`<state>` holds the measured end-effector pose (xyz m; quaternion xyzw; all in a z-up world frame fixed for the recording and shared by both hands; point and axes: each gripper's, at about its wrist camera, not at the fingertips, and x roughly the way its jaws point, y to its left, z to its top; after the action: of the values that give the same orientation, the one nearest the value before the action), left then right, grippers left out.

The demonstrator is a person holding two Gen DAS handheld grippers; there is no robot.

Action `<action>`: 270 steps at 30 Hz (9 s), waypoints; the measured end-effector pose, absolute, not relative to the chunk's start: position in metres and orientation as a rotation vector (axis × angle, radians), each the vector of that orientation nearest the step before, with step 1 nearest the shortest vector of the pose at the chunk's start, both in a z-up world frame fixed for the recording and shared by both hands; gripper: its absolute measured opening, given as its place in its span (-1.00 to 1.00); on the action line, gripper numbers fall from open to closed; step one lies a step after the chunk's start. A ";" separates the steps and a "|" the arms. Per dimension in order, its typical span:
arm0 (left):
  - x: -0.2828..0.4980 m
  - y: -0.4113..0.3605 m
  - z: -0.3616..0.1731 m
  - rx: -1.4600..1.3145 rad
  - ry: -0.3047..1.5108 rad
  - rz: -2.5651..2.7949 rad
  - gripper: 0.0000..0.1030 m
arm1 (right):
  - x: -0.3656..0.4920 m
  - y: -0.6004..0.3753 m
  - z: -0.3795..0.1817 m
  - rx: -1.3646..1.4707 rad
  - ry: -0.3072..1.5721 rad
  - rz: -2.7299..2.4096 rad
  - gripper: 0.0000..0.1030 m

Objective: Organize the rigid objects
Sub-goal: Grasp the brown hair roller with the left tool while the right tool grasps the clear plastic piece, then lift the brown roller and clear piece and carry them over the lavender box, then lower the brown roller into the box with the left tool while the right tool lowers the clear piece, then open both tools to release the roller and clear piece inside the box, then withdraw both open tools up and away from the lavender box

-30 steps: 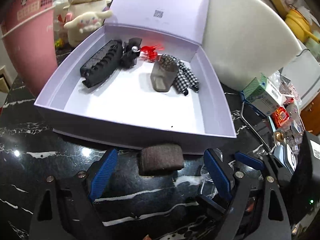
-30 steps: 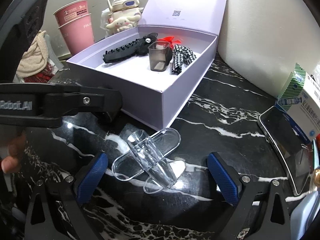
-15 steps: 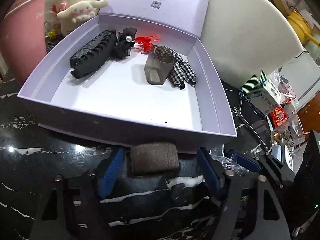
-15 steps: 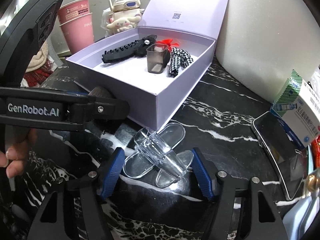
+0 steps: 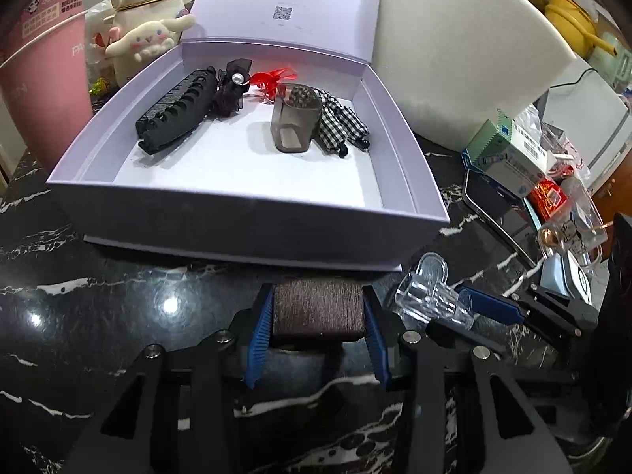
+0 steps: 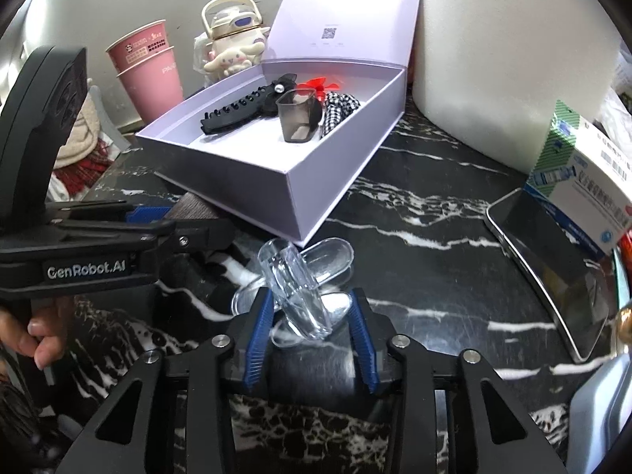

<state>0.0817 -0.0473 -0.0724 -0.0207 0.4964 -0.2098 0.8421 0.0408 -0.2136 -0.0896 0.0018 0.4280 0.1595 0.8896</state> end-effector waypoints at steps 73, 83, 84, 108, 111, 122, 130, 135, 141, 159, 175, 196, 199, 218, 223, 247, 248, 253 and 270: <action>0.002 -0.020 -0.047 0.030 0.975 -0.420 -0.18 | -0.020 -0.212 -0.069 -0.049 0.788 0.292 0.03; 0.003 -0.028 -0.018 0.079 0.894 -0.407 -0.18 | -0.023 -0.213 -0.043 -0.081 0.737 0.300 0.03; 0.004 -0.029 -0.015 0.079 0.886 -0.407 -0.18 | -0.024 -0.212 -0.040 -0.086 0.730 0.303 0.03; 0.037 -0.048 0.053 0.117 0.715 -0.455 -0.18 | 0.002 -0.207 0.024 -0.133 0.592 0.371 0.03; 0.044 -0.050 0.057 0.120 0.707 -0.458 -0.18 | 0.009 -0.205 0.028 -0.143 0.582 0.372 0.03; 0.078 -0.047 0.064 0.131 0.693 -0.433 -0.18 | 0.038 -0.196 0.036 -0.171 0.557 0.416 0.03; 0.113 -0.041 0.050 0.128 0.728 -0.413 -0.18 | 0.073 -0.188 0.028 -0.168 0.579 0.441 0.03; 0.133 -0.039 0.038 0.122 0.755 -0.402 -0.18 | 0.096 -0.183 0.022 -0.171 0.592 0.453 0.03; 0.156 -0.036 0.025 0.130 0.782 -0.386 -0.18 | 0.123 -0.176 0.013 -0.174 0.611 0.461 0.03; 0.220 -0.032 0.005 0.142 0.801 -0.369 -0.18 | 0.188 -0.174 -0.002 -0.171 0.625 0.443 0.03; 0.250 -0.039 -0.026 0.171 0.867 -0.356 -0.18 | 0.226 -0.169 -0.026 -0.184 0.663 0.426 0.03; 0.275 -0.064 -0.056 0.221 0.998 -0.324 -0.18 | 0.248 -0.168 -0.061 -0.179 0.774 0.401 0.04; 0.273 -0.066 -0.056 0.251 1.001 -0.297 -0.18 | 0.249 -0.168 -0.061 -0.177 0.778 0.402 0.04; 0.246 -0.064 -0.053 0.187 1.011 -0.299 -0.17 | 0.223 -0.176 -0.041 -0.183 0.757 0.322 0.53; 0.237 -0.058 -0.045 0.173 1.007 -0.286 0.01 | 0.213 -0.177 -0.034 -0.189 0.747 0.308 0.56; 0.184 -0.025 0.036 0.161 0.848 -0.198 0.50 | 0.157 -0.176 0.021 -0.220 0.612 0.273 0.67; 0.180 -0.023 0.041 0.159 0.837 -0.196 0.50 | 0.154 -0.176 0.025 -0.217 0.604 0.272 0.67; 0.164 -0.018 0.059 0.148 0.786 -0.178 0.50 | 0.136 -0.178 0.039 -0.200 0.575 0.271 0.69; 0.093 -0.024 0.089 0.179 0.703 -0.230 0.50 | 0.054 -0.185 0.066 -0.233 0.488 0.217 0.87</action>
<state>0.0931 -0.0237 0.0890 0.0873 0.3433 -0.1124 0.9284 0.0540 -0.1847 0.0664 -0.1149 0.2405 0.1070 0.9579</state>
